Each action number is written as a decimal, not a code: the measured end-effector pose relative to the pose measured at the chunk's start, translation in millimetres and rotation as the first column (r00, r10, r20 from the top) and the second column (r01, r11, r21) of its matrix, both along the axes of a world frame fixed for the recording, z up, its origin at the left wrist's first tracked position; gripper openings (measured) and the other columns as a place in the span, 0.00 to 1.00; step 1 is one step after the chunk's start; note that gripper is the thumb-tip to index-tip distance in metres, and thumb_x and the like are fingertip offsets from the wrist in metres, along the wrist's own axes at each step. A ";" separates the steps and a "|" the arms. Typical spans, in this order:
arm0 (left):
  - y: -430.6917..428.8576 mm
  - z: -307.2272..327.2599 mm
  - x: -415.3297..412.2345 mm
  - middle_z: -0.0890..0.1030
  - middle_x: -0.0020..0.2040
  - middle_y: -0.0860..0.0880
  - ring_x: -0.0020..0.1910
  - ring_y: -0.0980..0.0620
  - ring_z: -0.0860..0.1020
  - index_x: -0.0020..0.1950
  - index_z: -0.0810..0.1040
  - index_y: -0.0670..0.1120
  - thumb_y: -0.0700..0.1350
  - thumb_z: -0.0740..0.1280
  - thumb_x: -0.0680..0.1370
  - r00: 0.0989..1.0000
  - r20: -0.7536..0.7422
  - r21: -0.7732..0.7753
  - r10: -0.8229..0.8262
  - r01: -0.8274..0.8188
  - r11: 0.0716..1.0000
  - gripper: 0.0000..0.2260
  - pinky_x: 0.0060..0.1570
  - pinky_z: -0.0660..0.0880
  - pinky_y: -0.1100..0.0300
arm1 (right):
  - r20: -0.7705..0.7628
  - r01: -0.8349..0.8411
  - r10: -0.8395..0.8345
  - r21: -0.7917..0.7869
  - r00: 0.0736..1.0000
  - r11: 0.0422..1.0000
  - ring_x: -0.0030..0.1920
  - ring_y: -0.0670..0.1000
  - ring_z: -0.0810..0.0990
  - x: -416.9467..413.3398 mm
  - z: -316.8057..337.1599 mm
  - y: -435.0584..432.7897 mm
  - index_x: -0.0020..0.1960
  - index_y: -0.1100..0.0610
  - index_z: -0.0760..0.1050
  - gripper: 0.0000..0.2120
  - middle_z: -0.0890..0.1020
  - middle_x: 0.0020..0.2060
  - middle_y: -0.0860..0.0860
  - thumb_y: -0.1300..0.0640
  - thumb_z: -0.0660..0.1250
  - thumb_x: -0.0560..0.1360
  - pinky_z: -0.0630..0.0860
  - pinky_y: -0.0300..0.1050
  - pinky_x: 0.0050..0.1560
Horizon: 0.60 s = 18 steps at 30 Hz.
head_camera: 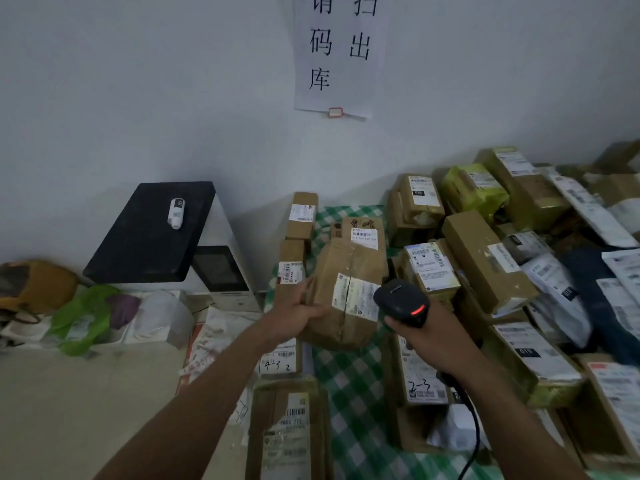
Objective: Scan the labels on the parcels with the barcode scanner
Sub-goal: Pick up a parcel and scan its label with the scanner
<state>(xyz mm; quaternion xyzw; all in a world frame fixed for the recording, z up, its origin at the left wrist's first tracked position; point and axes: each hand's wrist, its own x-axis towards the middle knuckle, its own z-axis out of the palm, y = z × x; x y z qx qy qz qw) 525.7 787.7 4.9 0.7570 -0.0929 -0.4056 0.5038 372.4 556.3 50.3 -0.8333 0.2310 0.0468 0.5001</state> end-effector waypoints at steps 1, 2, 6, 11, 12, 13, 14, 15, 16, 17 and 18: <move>-2.8 -6.9 -7.6 0.77 0.68 0.50 0.62 0.46 0.80 0.76 0.63 0.62 0.58 0.73 0.75 1.000 -0.015 0.037 -0.004 0.005 0.999 0.33 0.60 0.80 0.44 | -0.013 0.015 -0.015 0.016 1.000 1.000 0.46 0.45 0.83 -0.8 -5.3 -1.9 0.65 0.44 0.76 0.19 0.85 0.50 0.43 0.51 0.75 0.76 0.73 0.39 0.43; -5.7 -13.2 -13.0 0.76 0.68 0.51 0.62 0.46 0.80 0.77 0.62 0.63 0.59 0.72 0.75 0.999 -0.033 0.079 -0.008 0.010 0.997 0.33 0.62 0.79 0.43 | -0.036 0.023 -0.022 0.032 0.999 0.999 0.47 0.46 0.83 -1.5 -9.4 -2.4 0.65 0.43 0.76 0.19 0.85 0.50 0.43 0.51 0.75 0.76 0.73 0.40 0.43; -17.9 -20.1 -21.9 0.72 0.73 0.46 0.62 0.43 0.78 0.80 0.52 0.64 0.57 0.67 0.80 0.993 -0.092 0.207 -0.073 0.090 0.974 0.34 0.63 0.77 0.43 | -0.129 0.015 -0.007 0.057 0.992 0.998 0.46 0.46 0.84 -3.5 -26.2 0.3 0.64 0.41 0.76 0.18 0.85 0.49 0.43 0.47 0.74 0.76 0.74 0.41 0.43; -35.8 -33.4 -20.3 0.69 0.75 0.44 0.68 0.40 0.74 0.82 0.50 0.58 0.56 0.60 0.84 0.983 -0.041 0.313 -0.176 0.180 0.932 0.29 0.64 0.74 0.46 | -0.136 0.047 -0.036 0.077 0.990 0.996 0.35 0.42 0.84 -7.0 -33.2 1.0 0.57 0.41 0.77 0.12 0.86 0.41 0.44 0.51 0.74 0.77 0.76 0.38 0.37; -40.1 -38.3 -19.7 0.70 0.74 0.43 0.68 0.40 0.74 0.81 0.51 0.59 0.58 0.59 0.84 0.979 -0.040 0.329 -0.199 0.201 0.923 0.28 0.65 0.75 0.46 | -0.138 0.057 -0.046 0.078 0.989 0.995 0.36 0.44 0.85 -7.7 -33.7 0.3 0.58 0.42 0.77 0.12 0.86 0.42 0.45 0.50 0.74 0.77 0.77 0.39 0.39; -44.1 -42.2 -19.1 0.70 0.74 0.42 0.67 0.40 0.75 0.79 0.53 0.59 0.60 0.58 0.83 0.977 -0.053 0.345 -0.206 0.212 0.915 0.27 0.66 0.75 0.44 | -0.143 0.068 -0.055 0.085 0.988 0.994 0.37 0.45 0.85 -7.8 -35.0 -1.4 0.59 0.43 0.78 0.13 0.86 0.42 0.46 0.50 0.75 0.77 0.78 0.41 0.41; -48.1 -46.4 -18.8 0.71 0.73 0.42 0.67 0.41 0.75 0.77 0.56 0.57 0.60 0.58 0.83 0.977 -0.058 0.349 -0.203 0.211 0.913 0.24 0.67 0.74 0.44 | -0.150 0.074 -0.059 0.091 0.987 0.993 0.38 0.47 0.85 -8.2 -35.5 -3.1 0.60 0.44 0.78 0.13 0.87 0.43 0.47 0.49 0.74 0.77 0.79 0.44 0.43; -51.8 -51.5 -18.9 0.72 0.72 0.43 0.67 0.42 0.75 0.76 0.59 0.55 0.57 0.59 0.84 0.976 -0.045 0.365 -0.214 0.215 0.906 0.22 0.69 0.72 0.44 | -0.156 0.072 -0.057 0.094 0.986 0.993 0.39 0.48 0.86 -8.6 -37.5 -5.1 0.60 0.44 0.78 0.12 0.87 0.43 0.49 0.49 0.74 0.77 0.79 0.47 0.44; -55.2 -58.6 -17.8 0.73 0.72 0.44 0.68 0.43 0.75 0.77 0.59 0.54 0.54 0.61 0.84 0.974 -0.014 0.393 -0.227 0.214 0.894 0.23 0.70 0.71 0.46 | -0.156 0.072 -0.056 0.096 0.986 0.993 0.39 0.50 0.86 -9.2 -38.6 -6.5 0.60 0.45 0.78 0.12 0.87 0.43 0.51 0.49 0.74 0.77 0.80 0.50 0.46; -59.0 -65.2 -15.8 0.73 0.72 0.43 0.69 0.43 0.74 0.80 0.58 0.53 0.50 0.64 0.83 0.969 0.035 0.444 -0.243 0.203 0.873 0.27 0.71 0.70 0.48 | -0.154 0.071 -0.056 0.095 0.987 0.993 0.39 0.51 0.85 -9.5 -40.5 -8.1 0.60 0.46 0.79 0.12 0.87 0.43 0.52 0.48 0.74 0.78 0.80 0.51 0.46; -62.8 -70.3 -13.5 0.72 0.73 0.43 0.70 0.42 0.73 0.81 0.57 0.52 0.47 0.67 0.81 0.959 0.102 0.489 -0.265 0.183 0.853 0.31 0.70 0.70 0.48 | -0.149 0.069 -0.055 0.092 0.987 0.993 0.39 0.50 0.85 -10.2 -40.9 -9.1 0.59 0.46 0.79 0.11 0.87 0.43 0.53 0.49 0.73 0.78 0.80 0.50 0.46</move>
